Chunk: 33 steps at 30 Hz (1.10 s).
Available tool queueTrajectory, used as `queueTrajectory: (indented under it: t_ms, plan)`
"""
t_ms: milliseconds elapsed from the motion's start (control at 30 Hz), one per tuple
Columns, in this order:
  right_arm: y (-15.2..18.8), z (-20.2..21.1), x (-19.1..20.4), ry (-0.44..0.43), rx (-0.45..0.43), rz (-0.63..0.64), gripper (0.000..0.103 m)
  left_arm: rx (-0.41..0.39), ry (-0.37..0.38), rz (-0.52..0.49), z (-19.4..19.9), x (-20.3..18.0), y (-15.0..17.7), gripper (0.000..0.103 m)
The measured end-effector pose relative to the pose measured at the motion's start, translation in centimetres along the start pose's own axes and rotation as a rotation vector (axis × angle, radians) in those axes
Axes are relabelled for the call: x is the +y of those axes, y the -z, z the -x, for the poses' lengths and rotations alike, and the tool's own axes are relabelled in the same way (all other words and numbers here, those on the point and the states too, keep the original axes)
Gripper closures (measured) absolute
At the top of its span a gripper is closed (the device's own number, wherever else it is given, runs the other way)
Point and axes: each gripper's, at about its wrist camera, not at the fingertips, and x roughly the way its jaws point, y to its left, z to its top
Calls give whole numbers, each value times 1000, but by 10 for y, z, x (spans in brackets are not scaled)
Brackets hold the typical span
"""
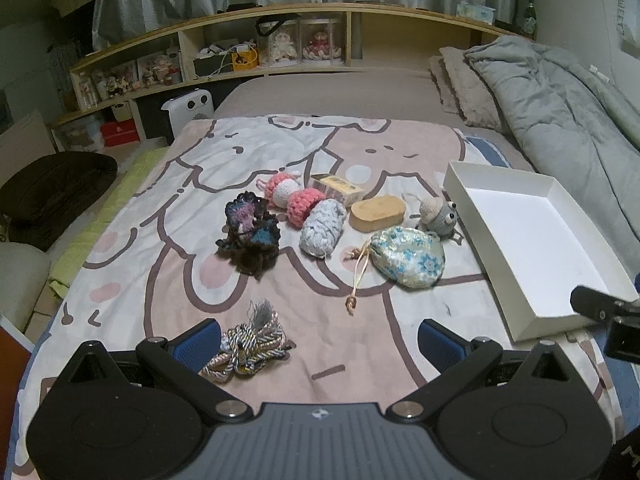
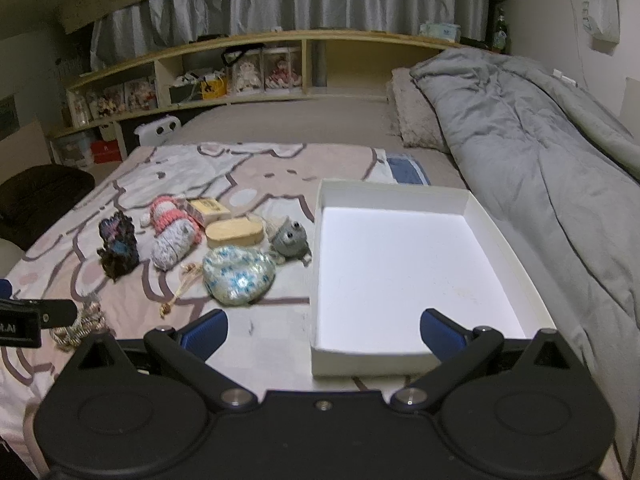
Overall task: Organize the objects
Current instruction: 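Grasp the braided cord bundle with the left tool while the right tool grasps the blue floral pouch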
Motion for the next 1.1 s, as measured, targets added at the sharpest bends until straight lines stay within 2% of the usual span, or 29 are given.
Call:
queueTrajectory:
  t_ms: [267,500,800,967,1100]
  plan:
    - [-36,-14,3,-37,-45,-40,0,-11,-44,43,-6,13,-27,0]
    - [-71,-43,17,-75,-28,-22,0,24,-86,114,-21,39,-48,0]
    - [-98,-95,46,-157,11,7,0,171,-163,245,-67,71,-56,0]
    - [-100,-127,57,-180,54,7,0,284,-195,359,-98,83,-44,0]
    - [-90,-150,62,-199,111,27,0,341,-214,376,-117,86,-34,0]
